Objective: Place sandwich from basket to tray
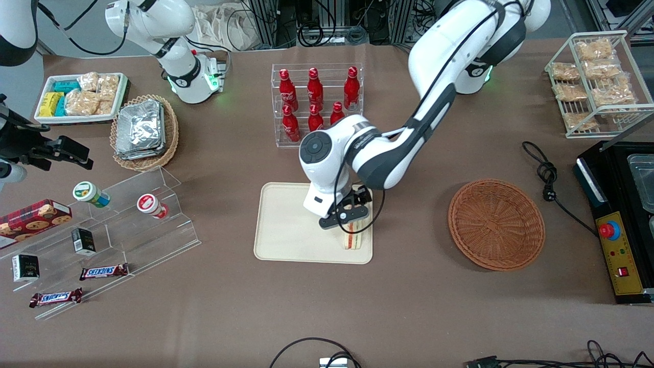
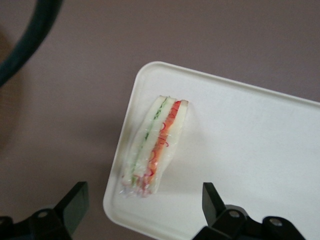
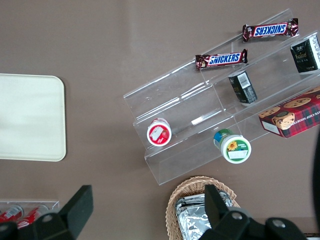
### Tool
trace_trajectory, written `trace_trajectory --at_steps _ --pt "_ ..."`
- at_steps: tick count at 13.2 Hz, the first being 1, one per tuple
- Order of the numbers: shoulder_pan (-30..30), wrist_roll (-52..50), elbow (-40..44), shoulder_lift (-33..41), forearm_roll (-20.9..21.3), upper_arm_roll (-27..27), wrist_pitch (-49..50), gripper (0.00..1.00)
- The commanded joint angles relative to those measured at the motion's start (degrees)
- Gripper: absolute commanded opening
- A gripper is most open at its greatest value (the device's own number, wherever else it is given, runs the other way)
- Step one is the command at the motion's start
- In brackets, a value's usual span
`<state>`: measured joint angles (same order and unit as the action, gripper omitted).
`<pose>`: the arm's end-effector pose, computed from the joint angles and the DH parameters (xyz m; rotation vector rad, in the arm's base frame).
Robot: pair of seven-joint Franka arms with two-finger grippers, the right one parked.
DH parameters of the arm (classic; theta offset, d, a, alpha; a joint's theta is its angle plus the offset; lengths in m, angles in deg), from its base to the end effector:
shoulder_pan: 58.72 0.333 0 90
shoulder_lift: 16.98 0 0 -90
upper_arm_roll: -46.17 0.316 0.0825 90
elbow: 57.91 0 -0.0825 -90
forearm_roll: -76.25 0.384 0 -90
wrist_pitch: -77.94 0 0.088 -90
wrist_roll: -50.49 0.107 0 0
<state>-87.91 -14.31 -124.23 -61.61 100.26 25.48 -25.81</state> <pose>0.5603 -0.4925 0.3450 -2.9703 -0.3440 -0.1198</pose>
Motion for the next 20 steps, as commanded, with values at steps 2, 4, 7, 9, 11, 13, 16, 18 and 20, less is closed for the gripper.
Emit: trace_trajectory --at_steps 2,4,7,9,11,13,16,18,20 --pt "9.03 13.32 -1.79 10.93 -11.31 -0.49 8.26 1.0" --pt "17.02 23.88 -5.46 17.61 -16.43 -0.41 11.98 1.0" --pt "29.06 36.88 -11.18 24.92 -19.07 -0.41 11.64 1.0" --pt "34.53 45.59 -16.26 29.31 -19.52 -0.32 8.33 1.0" --pt "34.73 52.11 -25.21 36.33 -19.87 3.87 3.05 1.0" --pt "32.71 58.79 -31.22 42.06 -20.58 8.98 2.23 1.0" --pt "32.53 60.66 -30.28 43.92 -20.49 10.14 7.14 1.0" --pt "31.83 59.71 -29.13 43.4 -20.23 10.23 7.77 1.0" --pt "31.83 59.96 -28.6 43.22 -20.58 10.84 7.68 1.0"
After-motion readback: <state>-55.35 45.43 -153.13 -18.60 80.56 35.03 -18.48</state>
